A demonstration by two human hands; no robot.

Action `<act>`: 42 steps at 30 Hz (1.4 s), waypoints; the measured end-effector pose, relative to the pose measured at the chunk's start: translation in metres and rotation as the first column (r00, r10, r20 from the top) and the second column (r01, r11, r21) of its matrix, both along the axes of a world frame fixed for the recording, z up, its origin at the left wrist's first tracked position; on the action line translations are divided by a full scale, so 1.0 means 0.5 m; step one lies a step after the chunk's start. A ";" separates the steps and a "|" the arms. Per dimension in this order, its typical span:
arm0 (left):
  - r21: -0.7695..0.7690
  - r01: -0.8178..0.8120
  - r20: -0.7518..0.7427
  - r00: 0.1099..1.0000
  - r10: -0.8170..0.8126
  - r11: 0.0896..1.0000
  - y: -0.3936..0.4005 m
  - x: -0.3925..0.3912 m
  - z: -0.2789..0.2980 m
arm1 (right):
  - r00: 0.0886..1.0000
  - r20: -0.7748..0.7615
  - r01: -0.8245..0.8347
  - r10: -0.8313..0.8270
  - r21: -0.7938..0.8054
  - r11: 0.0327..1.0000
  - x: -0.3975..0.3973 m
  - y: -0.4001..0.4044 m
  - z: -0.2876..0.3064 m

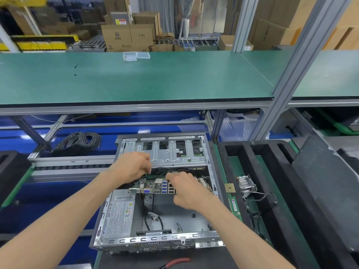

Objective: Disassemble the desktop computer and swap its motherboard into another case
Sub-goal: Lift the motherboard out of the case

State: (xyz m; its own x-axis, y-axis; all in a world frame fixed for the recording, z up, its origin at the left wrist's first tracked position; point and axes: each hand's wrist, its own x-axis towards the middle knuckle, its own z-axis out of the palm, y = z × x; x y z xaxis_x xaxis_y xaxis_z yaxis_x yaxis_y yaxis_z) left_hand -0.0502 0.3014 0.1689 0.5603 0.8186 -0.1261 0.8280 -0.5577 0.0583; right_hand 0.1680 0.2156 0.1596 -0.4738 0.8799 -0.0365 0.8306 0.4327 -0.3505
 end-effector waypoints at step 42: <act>-0.394 -0.031 0.259 0.955 0.143 0.919 -0.010 -0.039 -0.044 | 1.000 0.004 0.015 -0.015 -0.021 1.000 0.010 0.010 0.022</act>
